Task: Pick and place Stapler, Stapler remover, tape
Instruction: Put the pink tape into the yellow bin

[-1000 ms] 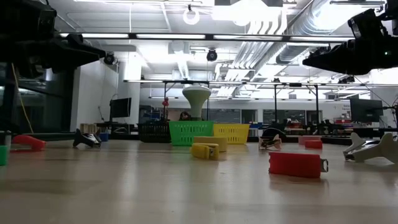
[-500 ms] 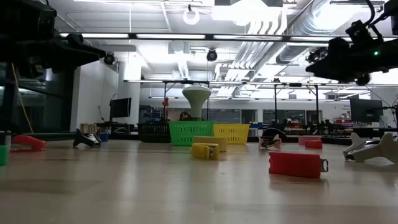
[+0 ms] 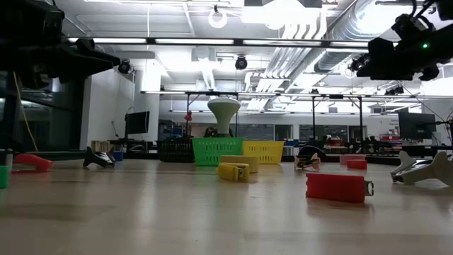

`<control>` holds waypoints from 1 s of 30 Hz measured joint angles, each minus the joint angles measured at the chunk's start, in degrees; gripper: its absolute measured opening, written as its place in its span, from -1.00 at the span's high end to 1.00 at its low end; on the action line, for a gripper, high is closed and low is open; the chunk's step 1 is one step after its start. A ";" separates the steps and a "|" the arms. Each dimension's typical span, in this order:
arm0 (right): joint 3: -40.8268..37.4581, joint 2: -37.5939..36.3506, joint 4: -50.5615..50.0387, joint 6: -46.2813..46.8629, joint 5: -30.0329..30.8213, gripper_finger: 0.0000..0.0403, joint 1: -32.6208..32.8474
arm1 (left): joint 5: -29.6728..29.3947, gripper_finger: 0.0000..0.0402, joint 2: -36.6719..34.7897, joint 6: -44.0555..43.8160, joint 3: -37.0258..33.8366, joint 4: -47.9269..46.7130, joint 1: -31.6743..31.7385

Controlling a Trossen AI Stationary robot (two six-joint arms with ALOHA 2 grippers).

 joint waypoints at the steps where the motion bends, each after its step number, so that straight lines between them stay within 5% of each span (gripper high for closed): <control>1: 0.93 1.46 -1.58 0.92 -0.33 -0.15 -0.98 | 0.00 0.23 0.02 -0.02 0.00 0.00 0.00; 17: 9.99 32.73 -4.36 9.19 -29.80 -0.15 -27.53 | 0.00 0.23 0.00 -0.02 0.00 0.00 0.02; 30: 25.96 60.20 -14.08 5.96 -32.92 -0.15 -43.43 | 0.00 0.23 0.00 0.00 0.00 0.00 0.00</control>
